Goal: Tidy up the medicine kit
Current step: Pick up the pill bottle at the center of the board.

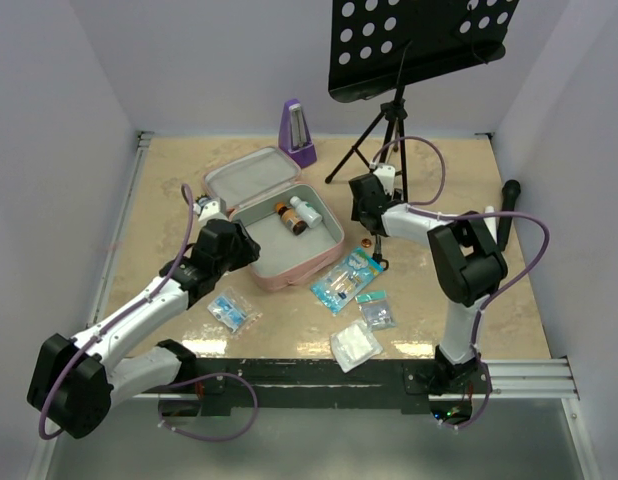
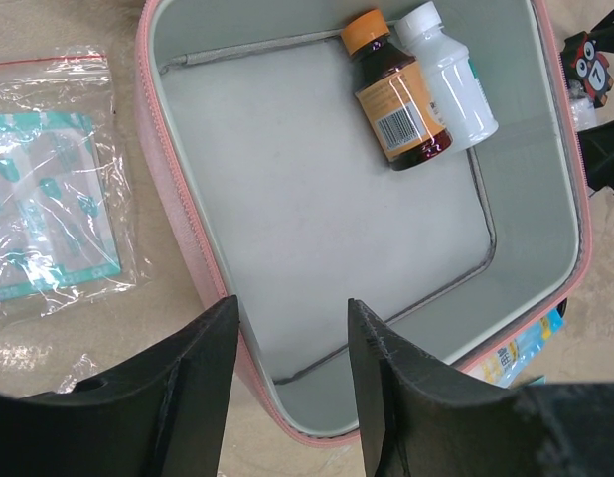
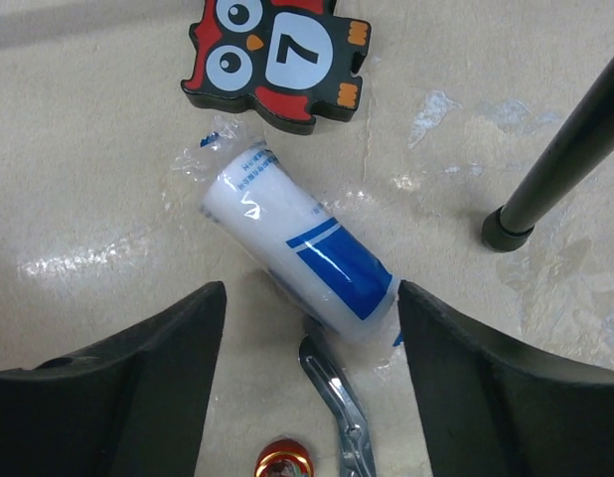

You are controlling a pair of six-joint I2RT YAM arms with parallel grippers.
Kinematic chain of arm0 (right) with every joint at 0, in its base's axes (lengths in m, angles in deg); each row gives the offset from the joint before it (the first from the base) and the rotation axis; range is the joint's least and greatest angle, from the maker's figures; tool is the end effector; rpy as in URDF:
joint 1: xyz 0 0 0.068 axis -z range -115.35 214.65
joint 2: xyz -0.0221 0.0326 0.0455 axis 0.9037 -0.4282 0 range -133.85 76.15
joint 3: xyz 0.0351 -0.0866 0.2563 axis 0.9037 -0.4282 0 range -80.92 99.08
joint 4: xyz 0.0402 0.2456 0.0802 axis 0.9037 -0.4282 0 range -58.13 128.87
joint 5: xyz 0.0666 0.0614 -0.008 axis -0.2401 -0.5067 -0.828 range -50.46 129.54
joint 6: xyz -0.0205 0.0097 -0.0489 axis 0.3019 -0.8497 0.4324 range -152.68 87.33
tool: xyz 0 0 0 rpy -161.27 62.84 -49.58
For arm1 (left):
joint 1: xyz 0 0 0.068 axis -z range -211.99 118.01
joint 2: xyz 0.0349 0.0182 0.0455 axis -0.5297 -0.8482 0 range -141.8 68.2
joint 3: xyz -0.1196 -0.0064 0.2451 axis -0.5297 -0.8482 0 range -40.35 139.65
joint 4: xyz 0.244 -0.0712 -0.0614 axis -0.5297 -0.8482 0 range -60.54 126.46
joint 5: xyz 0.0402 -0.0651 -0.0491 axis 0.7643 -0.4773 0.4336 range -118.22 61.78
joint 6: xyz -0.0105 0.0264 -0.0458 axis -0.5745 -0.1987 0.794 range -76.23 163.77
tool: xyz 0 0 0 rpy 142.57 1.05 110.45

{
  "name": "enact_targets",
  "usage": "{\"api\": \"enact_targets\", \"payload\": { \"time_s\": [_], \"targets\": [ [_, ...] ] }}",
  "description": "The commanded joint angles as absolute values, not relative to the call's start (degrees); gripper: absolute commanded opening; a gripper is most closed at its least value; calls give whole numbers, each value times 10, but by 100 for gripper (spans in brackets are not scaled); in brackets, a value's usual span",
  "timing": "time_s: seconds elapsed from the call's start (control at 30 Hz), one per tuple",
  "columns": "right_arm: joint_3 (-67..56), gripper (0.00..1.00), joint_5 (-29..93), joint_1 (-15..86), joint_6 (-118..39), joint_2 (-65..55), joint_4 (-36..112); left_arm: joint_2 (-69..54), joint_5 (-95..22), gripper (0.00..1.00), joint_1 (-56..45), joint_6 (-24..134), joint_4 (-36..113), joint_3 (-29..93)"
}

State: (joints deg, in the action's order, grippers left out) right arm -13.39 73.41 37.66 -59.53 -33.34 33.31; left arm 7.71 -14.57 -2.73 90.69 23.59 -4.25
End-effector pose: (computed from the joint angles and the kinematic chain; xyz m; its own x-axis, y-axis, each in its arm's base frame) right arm 0.3657 0.1641 0.1668 -0.6050 0.1127 -0.7882 0.2599 0.9636 -0.0617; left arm 0.1998 -0.1022 0.2310 -0.5879 -0.4842 -0.6480 -0.1734 0.8579 -0.4837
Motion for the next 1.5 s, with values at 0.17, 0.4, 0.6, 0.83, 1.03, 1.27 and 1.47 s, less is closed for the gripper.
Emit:
{"api": "enact_targets", "payload": {
  "time_s": [0.17,0.4,0.6,0.83,1.03,1.27,1.47],
  "targets": [
    [-125,54,717,377,-597,-310,339,74,-150,51,-31,907,260,-46],
    [-135,77,729,377,-597,-280,326,72,-157,51,-31,908,266,-50],
    [-111,79,735,378,-587,-306,314,68,-160,51,-31,907,267,-49],
    [-100,72,709,383,-585,-334,319,68,-157,50,-31,906,265,-49],
    [-101,68,686,382,-588,-349,319,66,-159,50,-31,907,264,-49],
    [-129,53,682,381,-593,-326,328,68,-159,50,-31,907,263,-49],
    [-150,31,681,380,-588,-291,331,68,-160,50,-31,909,263,-50]
  ]
}}
